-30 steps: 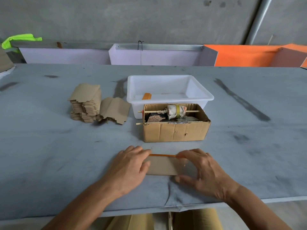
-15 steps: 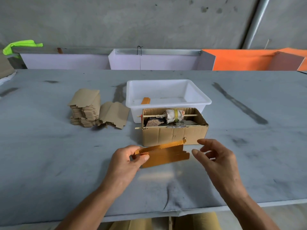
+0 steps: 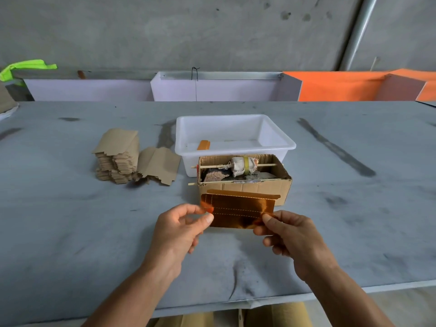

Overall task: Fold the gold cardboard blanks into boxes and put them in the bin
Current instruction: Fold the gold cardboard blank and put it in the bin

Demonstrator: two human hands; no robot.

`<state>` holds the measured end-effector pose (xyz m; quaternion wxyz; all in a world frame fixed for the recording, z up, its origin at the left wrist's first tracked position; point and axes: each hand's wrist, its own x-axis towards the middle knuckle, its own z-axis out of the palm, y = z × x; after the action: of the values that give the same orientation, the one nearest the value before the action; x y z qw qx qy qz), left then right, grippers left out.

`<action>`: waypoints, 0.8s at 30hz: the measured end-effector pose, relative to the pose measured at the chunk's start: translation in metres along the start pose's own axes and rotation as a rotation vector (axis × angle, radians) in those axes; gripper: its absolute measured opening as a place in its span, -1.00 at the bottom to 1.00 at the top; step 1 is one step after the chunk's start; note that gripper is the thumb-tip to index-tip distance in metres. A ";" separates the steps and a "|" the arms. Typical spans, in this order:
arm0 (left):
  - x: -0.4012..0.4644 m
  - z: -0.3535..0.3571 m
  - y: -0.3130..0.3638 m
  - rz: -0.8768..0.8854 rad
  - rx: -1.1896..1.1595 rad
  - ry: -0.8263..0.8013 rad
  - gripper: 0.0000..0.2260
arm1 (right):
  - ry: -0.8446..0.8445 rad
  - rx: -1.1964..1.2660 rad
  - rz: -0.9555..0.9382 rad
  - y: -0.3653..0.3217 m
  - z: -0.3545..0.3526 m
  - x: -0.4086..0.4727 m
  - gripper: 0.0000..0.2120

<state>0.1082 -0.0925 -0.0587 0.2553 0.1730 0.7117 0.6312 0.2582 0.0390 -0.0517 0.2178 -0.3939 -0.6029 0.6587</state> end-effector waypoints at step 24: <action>-0.005 0.008 0.007 -0.170 -0.282 -0.122 -0.97 | -0.137 0.264 0.094 0.001 -0.003 0.005 -0.90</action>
<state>0.1166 -0.0879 -0.0514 0.3723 0.1127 0.6113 0.6892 0.2577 0.0442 -0.0534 0.1949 -0.3437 -0.5055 0.7671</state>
